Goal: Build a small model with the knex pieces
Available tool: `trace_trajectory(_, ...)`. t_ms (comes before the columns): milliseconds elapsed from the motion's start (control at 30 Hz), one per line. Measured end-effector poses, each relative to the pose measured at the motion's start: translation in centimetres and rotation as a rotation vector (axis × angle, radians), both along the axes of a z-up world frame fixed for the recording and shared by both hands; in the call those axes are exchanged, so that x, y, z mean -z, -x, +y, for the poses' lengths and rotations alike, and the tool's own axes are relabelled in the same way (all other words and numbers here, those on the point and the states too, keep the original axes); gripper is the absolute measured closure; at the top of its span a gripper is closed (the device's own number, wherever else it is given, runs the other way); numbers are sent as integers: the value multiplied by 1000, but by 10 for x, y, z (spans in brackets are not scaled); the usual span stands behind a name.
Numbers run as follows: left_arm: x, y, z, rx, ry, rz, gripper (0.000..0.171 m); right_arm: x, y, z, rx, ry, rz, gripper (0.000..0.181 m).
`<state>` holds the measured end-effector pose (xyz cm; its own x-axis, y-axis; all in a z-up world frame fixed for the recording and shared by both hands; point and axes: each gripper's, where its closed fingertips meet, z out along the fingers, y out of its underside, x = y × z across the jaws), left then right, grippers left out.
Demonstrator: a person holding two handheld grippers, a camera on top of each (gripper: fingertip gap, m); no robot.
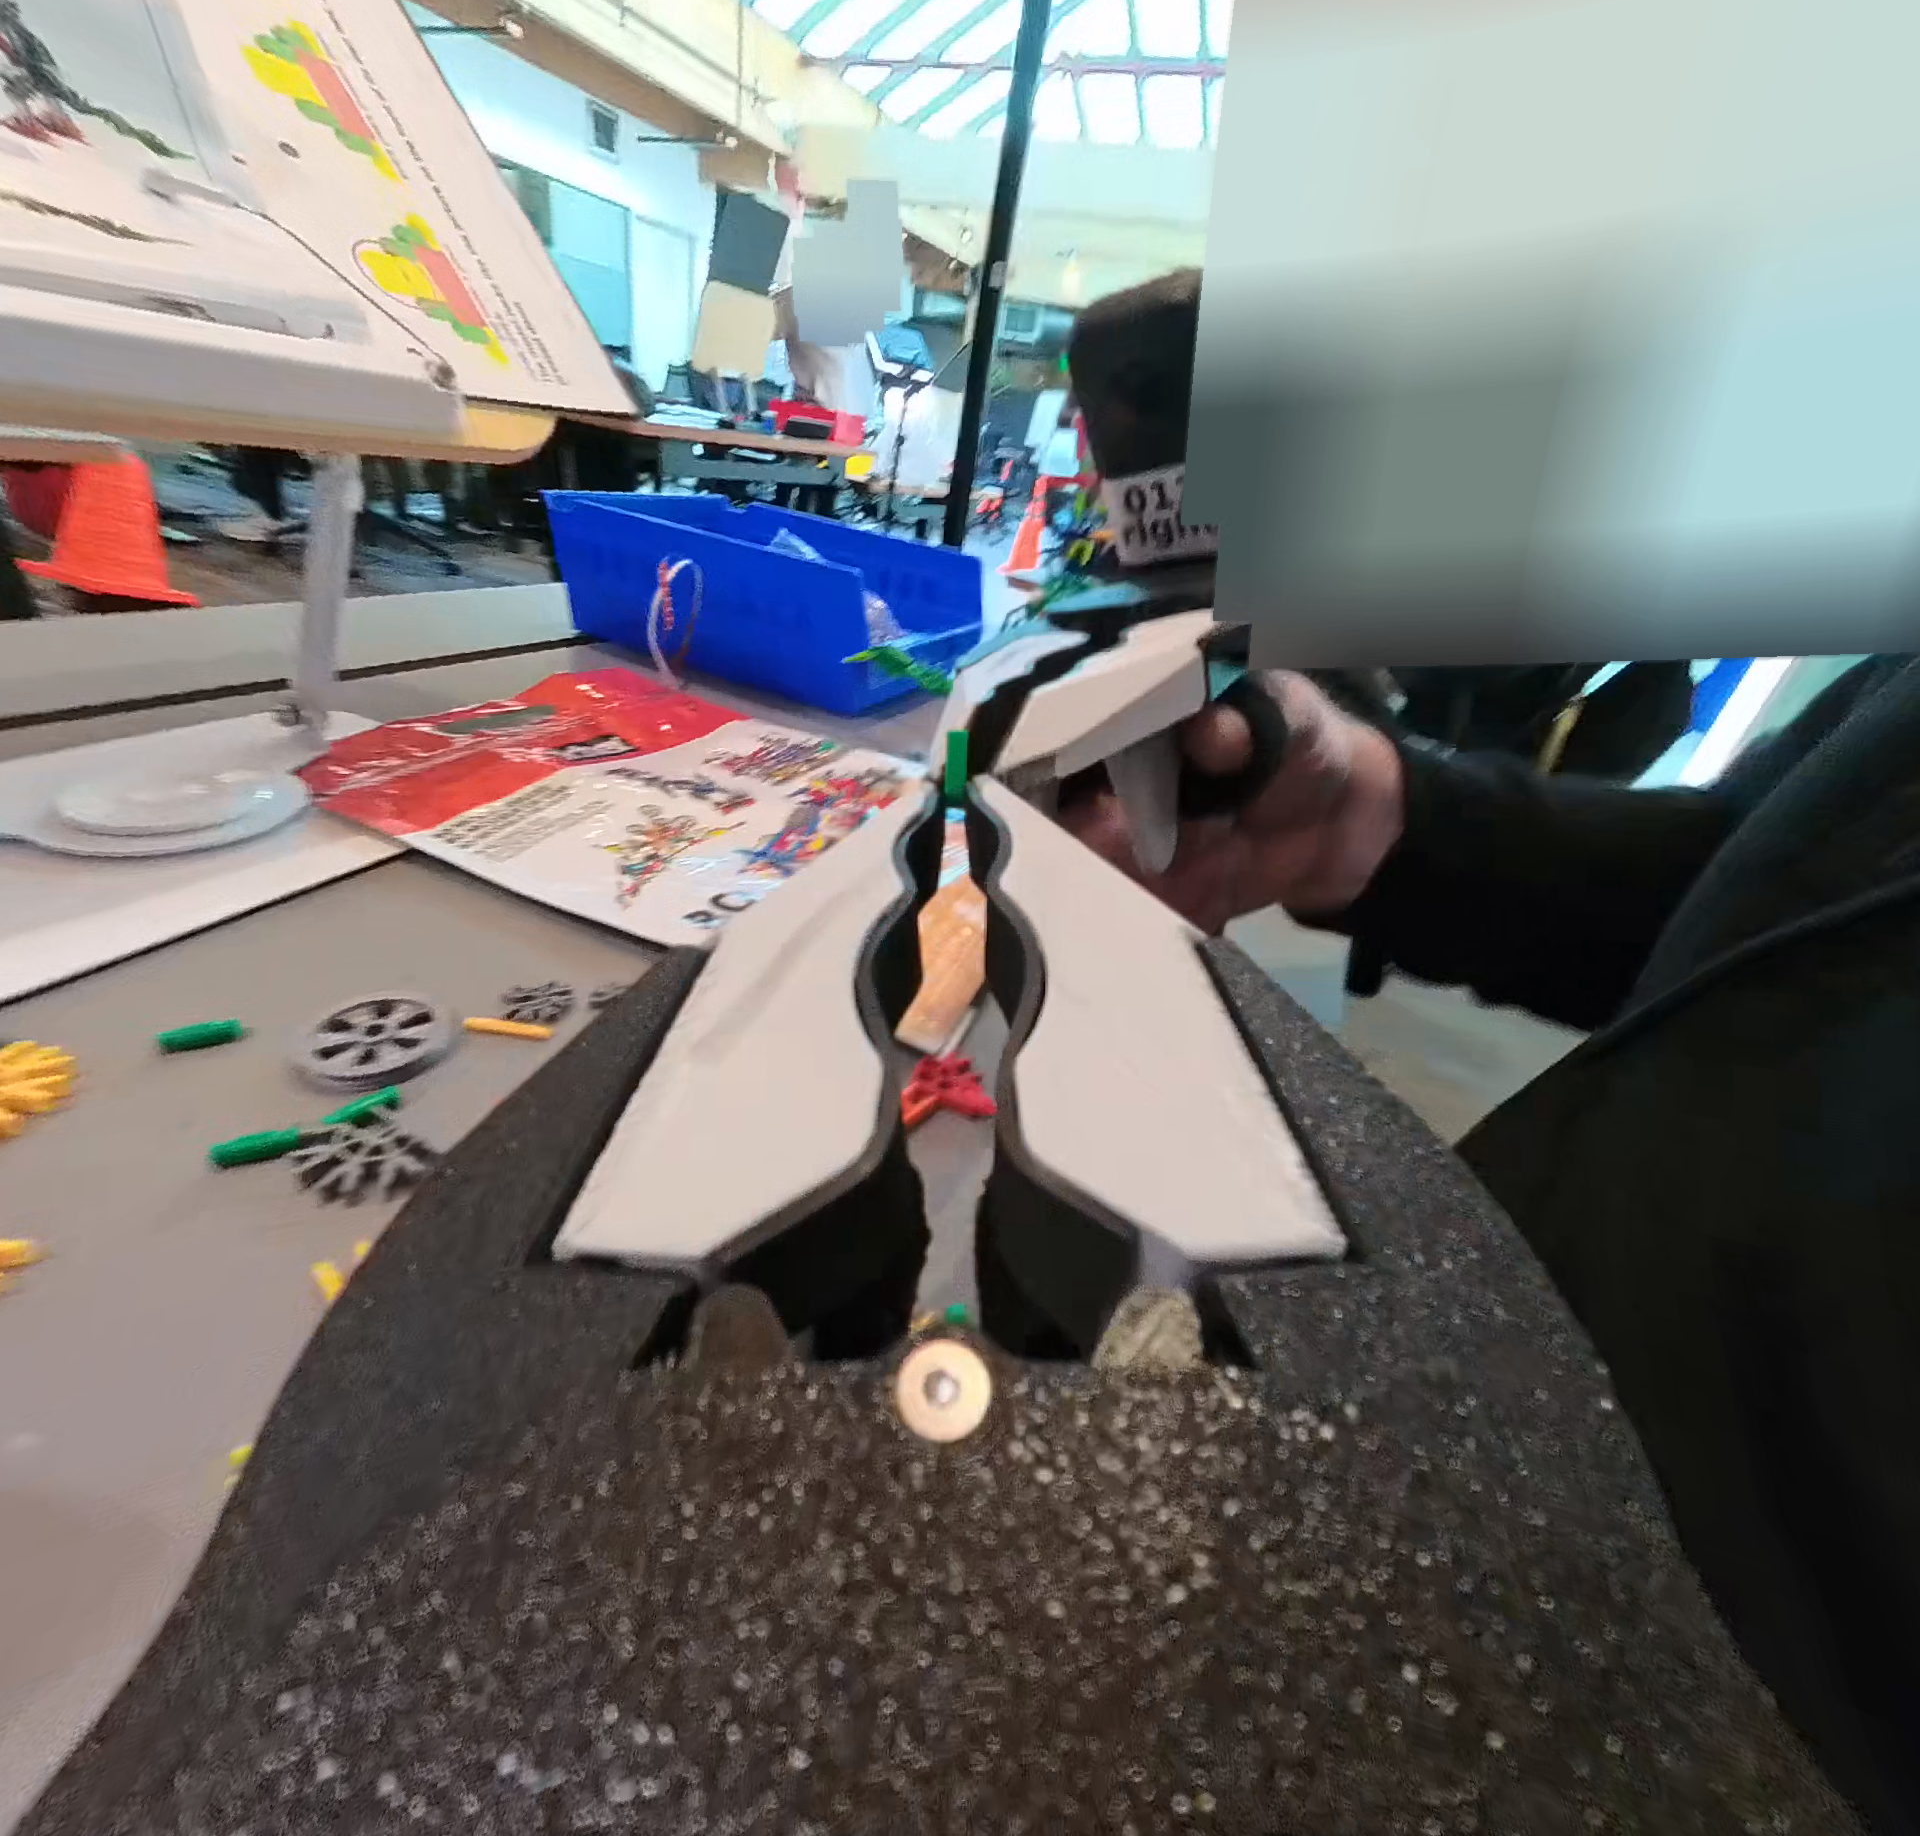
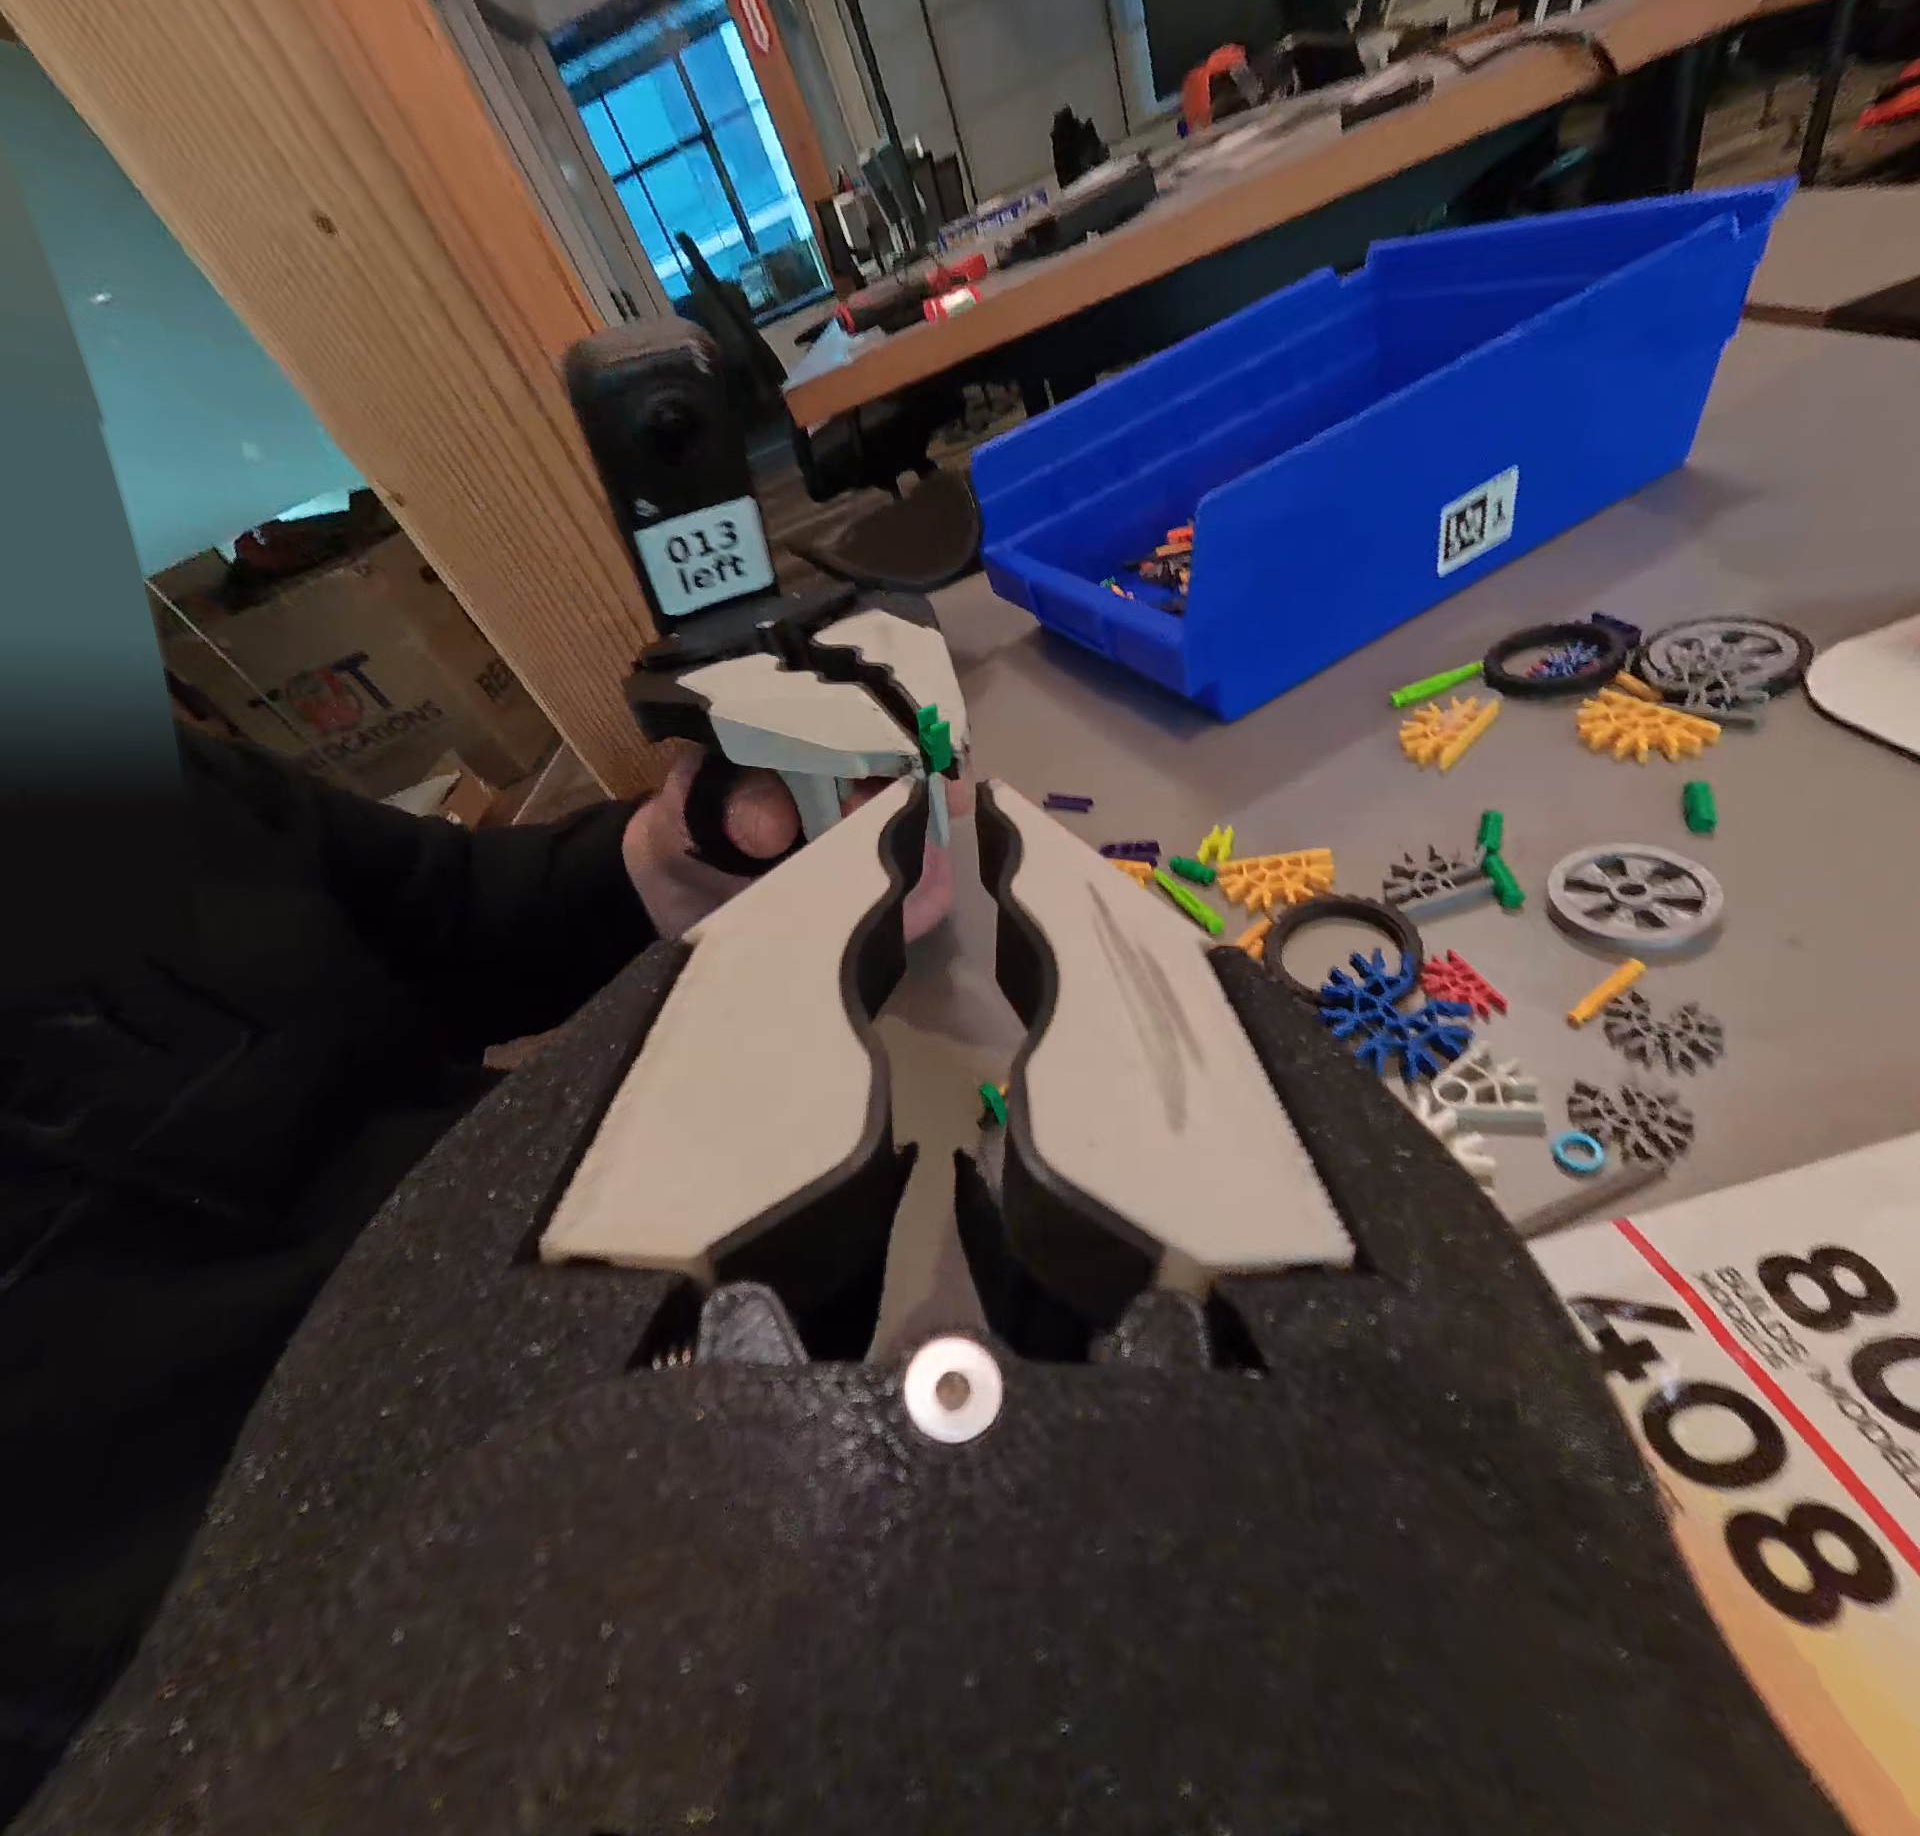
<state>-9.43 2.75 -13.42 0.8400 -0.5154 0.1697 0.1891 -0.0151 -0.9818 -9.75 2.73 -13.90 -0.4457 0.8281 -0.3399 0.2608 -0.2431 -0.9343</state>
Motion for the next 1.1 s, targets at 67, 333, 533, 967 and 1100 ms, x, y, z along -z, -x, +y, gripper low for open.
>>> trace_trajectory(67, -7, -2, -2, 37, -5, -90, 170, -9, 0, -5, 6, 14, 56, 173)
trace_trajectory(333, -17, -14, -10, 171, 4, -257, 170, -23, -7, -14, -19, 92, 111, 177)
trace_trajectory(533, -21, -21, -15, 255, 25, -326, 171, -26, -12, -18, -30, 120, 135, 180)
trace_trajectory(967, -9, -17, -17, -49, -131, 587, 145, -9, -20, -14, -99, 148, -35, 180)
trace_trajectory(1100, -5, -19, -16, -82, -198, 883, 143, -2, -21, -20, -149, 154, -99, 180)
